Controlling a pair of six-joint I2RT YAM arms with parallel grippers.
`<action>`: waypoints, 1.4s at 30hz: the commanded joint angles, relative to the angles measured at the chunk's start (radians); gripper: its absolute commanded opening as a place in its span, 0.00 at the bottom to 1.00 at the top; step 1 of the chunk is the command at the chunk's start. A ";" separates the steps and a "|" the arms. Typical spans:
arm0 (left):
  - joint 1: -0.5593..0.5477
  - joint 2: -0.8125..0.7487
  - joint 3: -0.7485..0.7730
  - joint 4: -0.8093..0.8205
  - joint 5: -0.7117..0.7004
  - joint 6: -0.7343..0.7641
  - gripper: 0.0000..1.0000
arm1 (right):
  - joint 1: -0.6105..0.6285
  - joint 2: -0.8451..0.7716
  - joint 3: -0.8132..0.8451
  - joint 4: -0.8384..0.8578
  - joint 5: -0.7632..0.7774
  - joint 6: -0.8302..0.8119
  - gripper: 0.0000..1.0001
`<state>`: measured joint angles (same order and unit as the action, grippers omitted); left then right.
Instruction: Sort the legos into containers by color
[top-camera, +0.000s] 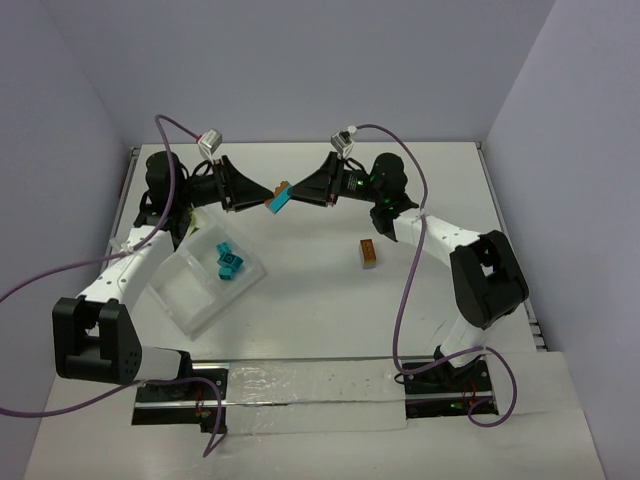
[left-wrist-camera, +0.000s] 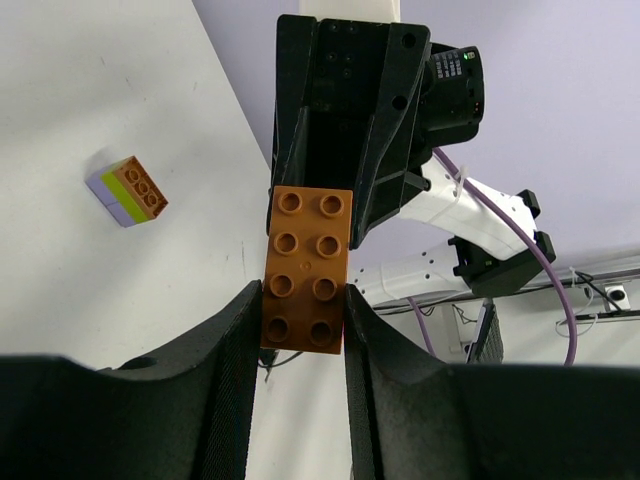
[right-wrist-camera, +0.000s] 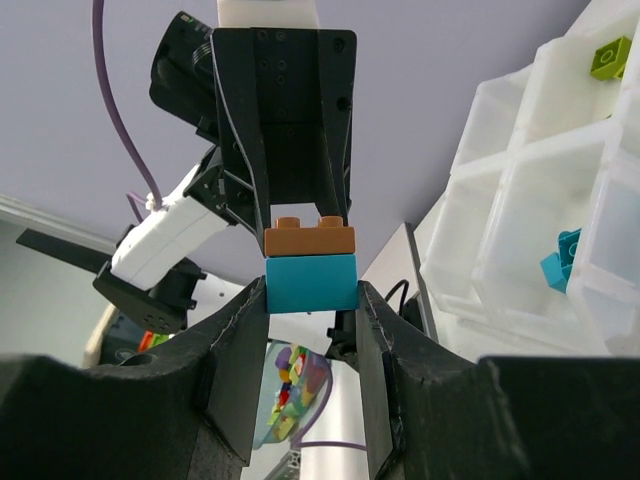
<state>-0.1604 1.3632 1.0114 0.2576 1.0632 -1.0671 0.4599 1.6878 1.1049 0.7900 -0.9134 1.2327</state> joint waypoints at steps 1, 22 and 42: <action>0.045 -0.058 0.004 0.103 -0.028 -0.050 0.00 | -0.029 -0.017 -0.005 -0.014 0.004 -0.046 0.00; 0.042 0.001 0.100 -0.076 0.012 0.076 0.22 | -0.027 -0.017 0.114 -0.242 -0.019 -0.223 0.00; -0.039 0.076 0.217 -0.373 0.143 0.402 0.68 | -0.020 -0.020 0.150 -0.230 -0.161 -0.230 0.00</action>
<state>-0.1784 1.4267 1.1585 -0.0284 1.1585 -0.7818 0.4351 1.6852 1.1988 0.5302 -1.0181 1.0226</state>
